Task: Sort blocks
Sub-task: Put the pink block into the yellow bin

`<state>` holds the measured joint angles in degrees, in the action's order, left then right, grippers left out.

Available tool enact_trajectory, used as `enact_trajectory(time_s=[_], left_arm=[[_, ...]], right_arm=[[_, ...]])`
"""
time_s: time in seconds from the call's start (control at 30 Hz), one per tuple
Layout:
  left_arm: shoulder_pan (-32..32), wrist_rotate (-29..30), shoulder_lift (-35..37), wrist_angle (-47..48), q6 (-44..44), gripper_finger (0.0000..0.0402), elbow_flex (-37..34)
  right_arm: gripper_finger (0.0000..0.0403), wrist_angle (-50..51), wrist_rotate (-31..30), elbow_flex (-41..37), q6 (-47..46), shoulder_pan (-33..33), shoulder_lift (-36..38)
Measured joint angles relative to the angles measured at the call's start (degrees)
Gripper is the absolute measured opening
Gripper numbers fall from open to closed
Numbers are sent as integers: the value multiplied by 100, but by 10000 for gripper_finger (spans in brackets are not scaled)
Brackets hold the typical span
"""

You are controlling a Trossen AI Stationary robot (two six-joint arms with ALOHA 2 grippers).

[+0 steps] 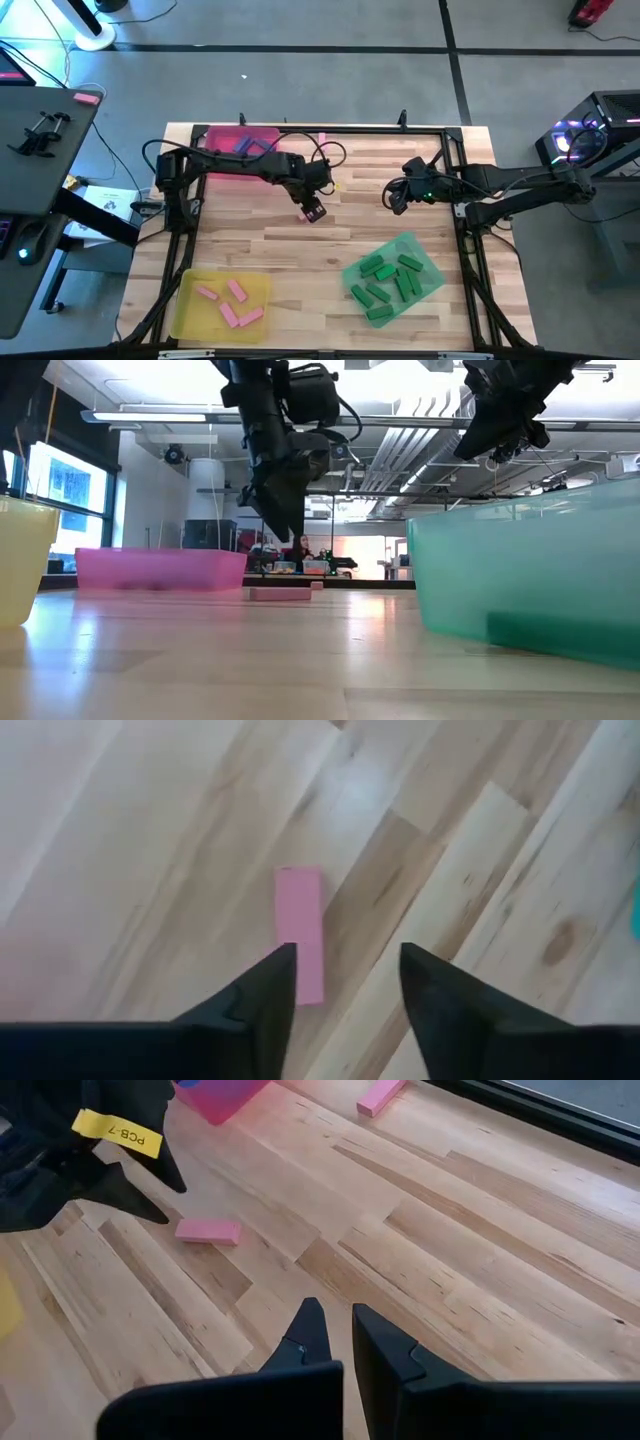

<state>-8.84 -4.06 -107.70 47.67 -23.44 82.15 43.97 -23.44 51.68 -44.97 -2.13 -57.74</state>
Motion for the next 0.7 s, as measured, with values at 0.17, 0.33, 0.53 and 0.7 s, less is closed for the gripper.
enact_trajectory(time_s=[0.17, 0.33, 0.53, 0.7], left_arm=[[-23, 17, -169, -38, 5, 220, 6], [-57, 19, -550, -159, 31, 253, 7], [-52, 55, -960, -141, 122, 257, 6], [-52, 103, -1209, -137, 82, 257, 32]], right_arm=[[0, -1, 0, 0, 1, 0, 0], [0, 4, -28, 0, 0, 0, -2], [0, -1, -34, 0, 0, 0, -4], [0, -4, -37, 0, 0, 0, -4]])
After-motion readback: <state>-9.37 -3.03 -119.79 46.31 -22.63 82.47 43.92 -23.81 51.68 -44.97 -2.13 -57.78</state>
